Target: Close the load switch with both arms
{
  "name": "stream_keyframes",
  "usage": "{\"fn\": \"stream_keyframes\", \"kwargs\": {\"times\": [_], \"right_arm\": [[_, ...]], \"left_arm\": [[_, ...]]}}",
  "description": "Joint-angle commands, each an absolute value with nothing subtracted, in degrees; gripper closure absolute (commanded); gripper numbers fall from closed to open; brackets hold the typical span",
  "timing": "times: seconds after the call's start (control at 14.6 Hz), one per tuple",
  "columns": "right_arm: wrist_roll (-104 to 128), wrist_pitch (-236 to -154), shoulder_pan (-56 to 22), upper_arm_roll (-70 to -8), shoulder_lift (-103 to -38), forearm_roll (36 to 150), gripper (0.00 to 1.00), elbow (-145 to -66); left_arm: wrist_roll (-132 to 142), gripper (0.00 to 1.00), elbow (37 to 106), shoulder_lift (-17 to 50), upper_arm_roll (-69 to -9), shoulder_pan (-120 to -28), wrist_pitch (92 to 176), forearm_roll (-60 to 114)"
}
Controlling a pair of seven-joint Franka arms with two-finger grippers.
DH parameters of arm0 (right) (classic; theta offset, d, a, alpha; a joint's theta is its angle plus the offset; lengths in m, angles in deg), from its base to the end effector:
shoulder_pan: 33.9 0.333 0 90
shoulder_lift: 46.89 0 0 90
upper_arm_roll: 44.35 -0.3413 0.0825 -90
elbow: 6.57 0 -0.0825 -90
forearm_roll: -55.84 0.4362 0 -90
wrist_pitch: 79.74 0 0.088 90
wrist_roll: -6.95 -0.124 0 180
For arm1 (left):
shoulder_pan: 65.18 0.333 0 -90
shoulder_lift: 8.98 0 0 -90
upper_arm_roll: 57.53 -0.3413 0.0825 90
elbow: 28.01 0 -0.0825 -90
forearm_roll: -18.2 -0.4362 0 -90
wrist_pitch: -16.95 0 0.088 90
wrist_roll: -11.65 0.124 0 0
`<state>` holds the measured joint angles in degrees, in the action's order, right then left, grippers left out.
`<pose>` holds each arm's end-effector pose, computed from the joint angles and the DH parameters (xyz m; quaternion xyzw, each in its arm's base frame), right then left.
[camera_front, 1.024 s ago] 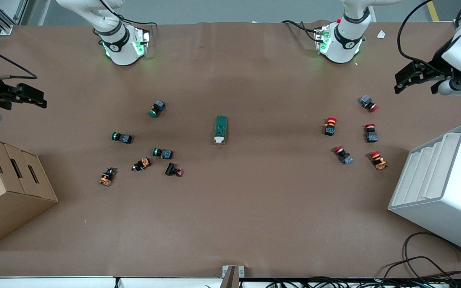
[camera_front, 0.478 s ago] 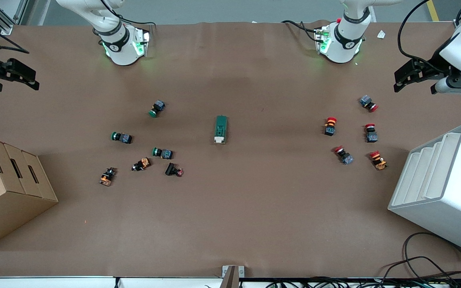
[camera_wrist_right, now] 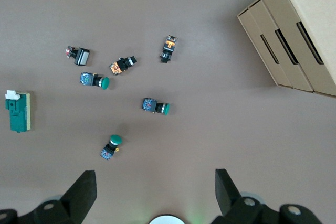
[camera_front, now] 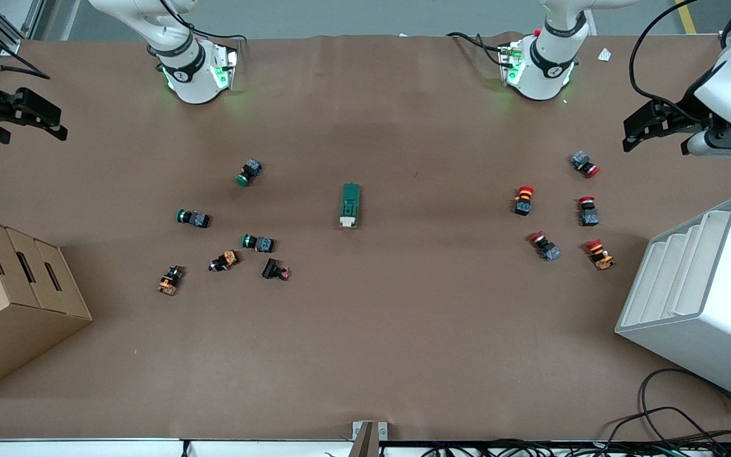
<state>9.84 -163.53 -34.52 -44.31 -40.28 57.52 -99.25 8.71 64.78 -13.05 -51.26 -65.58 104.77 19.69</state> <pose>0.5552 -0.0025 0.6664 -0.9995 -0.0208 0.0194 0.0153 0.5739 -0.0727 0.6459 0.9994 -0.0328 -0.0088 0.0084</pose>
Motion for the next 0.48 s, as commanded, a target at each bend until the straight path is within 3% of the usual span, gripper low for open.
{"fn": "stream_keyframes", "kwargs": {"times": [0.0,0.41], "right_arm": [[10.6,-165.2,-35.0,-44.2,-38.7,58.1,0.00,-100.4],[11.1,-166.0,-34.9,-44.2,-39.0,54.8,0.00,-100.4]], "left_arm": [[9.5,0.00,63.2,-12.6,-51.6,-65.4,103.6,19.3],[9.6,0.00,63.1,-12.7,-51.8,-65.3,103.3,18.0]]}}
